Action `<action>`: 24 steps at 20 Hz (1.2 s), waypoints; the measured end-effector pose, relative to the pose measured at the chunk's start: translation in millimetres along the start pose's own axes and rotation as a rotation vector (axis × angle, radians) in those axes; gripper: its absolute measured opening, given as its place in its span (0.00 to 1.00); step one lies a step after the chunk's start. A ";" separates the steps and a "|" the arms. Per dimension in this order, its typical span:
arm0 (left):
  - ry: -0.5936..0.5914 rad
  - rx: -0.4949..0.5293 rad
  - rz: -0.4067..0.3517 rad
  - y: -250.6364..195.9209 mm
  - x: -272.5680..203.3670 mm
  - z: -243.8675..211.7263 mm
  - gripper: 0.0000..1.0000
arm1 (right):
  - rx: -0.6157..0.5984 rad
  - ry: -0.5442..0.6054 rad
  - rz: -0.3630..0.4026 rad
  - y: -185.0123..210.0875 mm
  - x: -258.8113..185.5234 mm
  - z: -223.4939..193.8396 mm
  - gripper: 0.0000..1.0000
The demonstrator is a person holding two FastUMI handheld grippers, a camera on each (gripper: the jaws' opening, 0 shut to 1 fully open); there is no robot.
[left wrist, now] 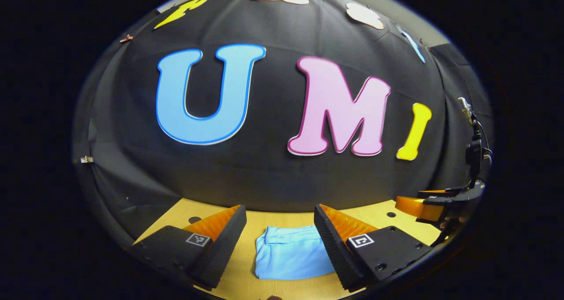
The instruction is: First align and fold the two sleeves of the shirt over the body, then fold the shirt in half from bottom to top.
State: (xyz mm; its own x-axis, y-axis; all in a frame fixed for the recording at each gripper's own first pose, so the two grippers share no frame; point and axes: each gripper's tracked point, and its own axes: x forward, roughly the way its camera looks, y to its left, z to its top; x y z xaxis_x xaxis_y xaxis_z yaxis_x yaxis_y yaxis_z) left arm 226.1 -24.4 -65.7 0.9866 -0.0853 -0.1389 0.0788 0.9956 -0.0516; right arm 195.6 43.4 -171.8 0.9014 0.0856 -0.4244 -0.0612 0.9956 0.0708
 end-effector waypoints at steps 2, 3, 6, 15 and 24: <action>-0.023 0.027 -0.013 -7.4 -43.2 14.8 0.98 | -0.008 -0.033 -0.002 3.7 -46.0 12.5 0.99; -0.027 0.034 -0.021 -14.4 -64.5 19.1 0.98 | -0.006 -0.046 0.001 5.7 -69.5 16.9 0.99; -0.050 0.044 -0.040 -27.1 -129.7 30.2 0.98 | 0.013 -0.094 0.003 9.2 -136.9 29.3 0.99; -0.053 0.028 -0.088 -61.1 -289.5 29.5 0.98 | -0.010 -0.137 0.046 19.3 -286.1 24.8 0.99; -0.062 0.042 -0.127 -66.7 -333.0 22.7 0.98 | -0.022 -0.153 0.063 30.1 -325.5 13.9 0.99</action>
State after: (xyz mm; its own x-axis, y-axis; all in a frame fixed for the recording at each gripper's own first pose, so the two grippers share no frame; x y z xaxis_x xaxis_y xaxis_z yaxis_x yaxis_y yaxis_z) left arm -104.4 -61.5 6.4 0.9751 -0.2092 -0.0729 0.2081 0.9778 -0.0233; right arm -93.8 45.0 -18.9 0.9502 0.1430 -0.2769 -0.1277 0.9892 0.0726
